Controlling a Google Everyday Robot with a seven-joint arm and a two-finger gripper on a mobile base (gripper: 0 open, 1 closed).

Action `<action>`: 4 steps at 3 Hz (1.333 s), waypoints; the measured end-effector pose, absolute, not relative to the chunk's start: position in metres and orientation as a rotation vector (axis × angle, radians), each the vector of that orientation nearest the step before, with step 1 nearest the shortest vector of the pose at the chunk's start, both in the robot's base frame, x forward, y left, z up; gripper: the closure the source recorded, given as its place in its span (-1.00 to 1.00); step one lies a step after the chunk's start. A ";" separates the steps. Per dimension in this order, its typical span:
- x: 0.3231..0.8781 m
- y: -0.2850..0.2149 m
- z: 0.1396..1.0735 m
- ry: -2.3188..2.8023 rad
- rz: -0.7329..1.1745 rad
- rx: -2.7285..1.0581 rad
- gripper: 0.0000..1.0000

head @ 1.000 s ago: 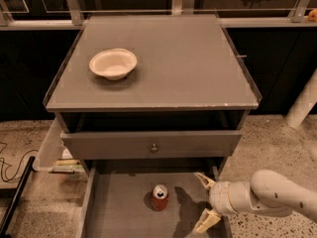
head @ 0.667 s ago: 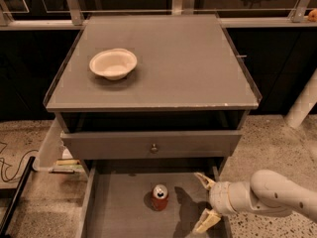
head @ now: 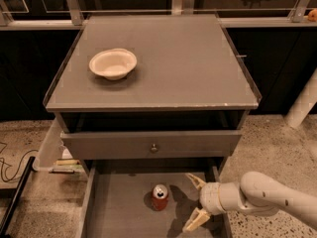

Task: Pick coke can from middle drawer and place on counter

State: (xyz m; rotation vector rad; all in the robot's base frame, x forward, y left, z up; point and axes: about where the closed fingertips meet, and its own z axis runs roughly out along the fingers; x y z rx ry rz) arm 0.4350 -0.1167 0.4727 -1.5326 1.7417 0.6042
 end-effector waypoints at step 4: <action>0.453 -0.085 0.434 1.637 0.770 -1.424 -1.00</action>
Offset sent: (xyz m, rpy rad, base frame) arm 0.0186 0.0185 -0.0265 0.1903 -0.0086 -0.0205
